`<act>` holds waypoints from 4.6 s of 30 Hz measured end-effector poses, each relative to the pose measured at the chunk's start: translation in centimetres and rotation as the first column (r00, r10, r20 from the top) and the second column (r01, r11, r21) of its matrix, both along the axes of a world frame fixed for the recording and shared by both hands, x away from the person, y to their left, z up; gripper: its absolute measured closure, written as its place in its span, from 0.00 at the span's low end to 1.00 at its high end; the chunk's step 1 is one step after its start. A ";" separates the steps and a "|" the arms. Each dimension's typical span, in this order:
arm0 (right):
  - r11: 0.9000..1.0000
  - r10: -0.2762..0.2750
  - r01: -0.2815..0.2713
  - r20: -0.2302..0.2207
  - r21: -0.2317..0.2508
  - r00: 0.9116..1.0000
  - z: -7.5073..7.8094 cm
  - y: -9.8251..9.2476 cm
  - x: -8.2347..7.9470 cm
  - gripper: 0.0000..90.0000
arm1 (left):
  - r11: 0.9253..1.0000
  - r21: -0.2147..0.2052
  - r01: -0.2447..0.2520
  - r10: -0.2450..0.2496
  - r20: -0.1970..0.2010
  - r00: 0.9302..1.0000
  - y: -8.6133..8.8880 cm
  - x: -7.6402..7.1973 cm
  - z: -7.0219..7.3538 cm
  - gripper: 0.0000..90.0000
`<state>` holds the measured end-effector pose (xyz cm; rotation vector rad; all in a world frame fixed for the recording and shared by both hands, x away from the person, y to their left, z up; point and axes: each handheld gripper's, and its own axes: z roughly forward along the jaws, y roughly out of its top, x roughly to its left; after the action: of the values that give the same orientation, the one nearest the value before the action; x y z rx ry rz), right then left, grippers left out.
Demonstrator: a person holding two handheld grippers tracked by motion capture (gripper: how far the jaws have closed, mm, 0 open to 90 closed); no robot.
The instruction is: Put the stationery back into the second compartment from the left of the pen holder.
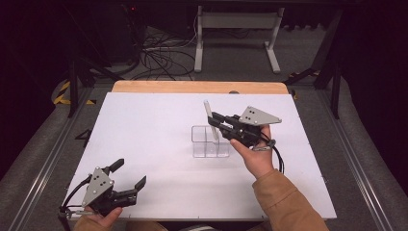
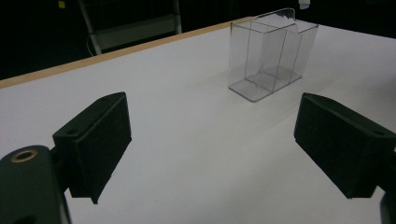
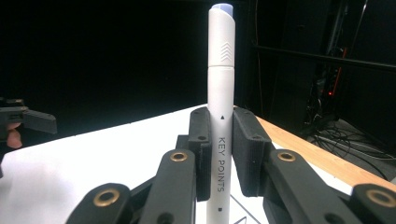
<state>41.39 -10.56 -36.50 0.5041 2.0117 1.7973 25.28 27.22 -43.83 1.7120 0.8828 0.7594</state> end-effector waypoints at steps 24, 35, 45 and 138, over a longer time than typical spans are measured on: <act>0.998 -0.044 0.041 -0.062 -0.048 0.997 -2.5 0.9 2.1 0.87 | 1.000 -0.003 0.001 -0.001 -0.003 1.000 0.0 0.0 0.0 0.13; 0.998 -0.045 0.039 -0.105 -0.058 0.993 -3.6 1.0 2.2 0.87 | 1.000 0.001 0.000 0.000 -0.001 1.000 0.0 0.0 0.0 0.13; 0.996 -0.070 0.060 -0.168 -0.063 0.983 -4.2 0.8 2.3 0.87 | 1.000 0.003 0.006 -0.005 -0.002 1.000 0.0 0.0 0.0 0.13; 0.977 -0.159 0.148 -0.061 -0.157 0.985 -5.4 -10.9 -7.4 0.27 | 1.000 -0.004 -0.004 0.004 0.004 1.000 0.1 0.0 0.0 0.13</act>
<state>34.04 -21.51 -41.91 0.6674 2.0769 1.5420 25.25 27.30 -43.81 1.7050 0.8848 0.7627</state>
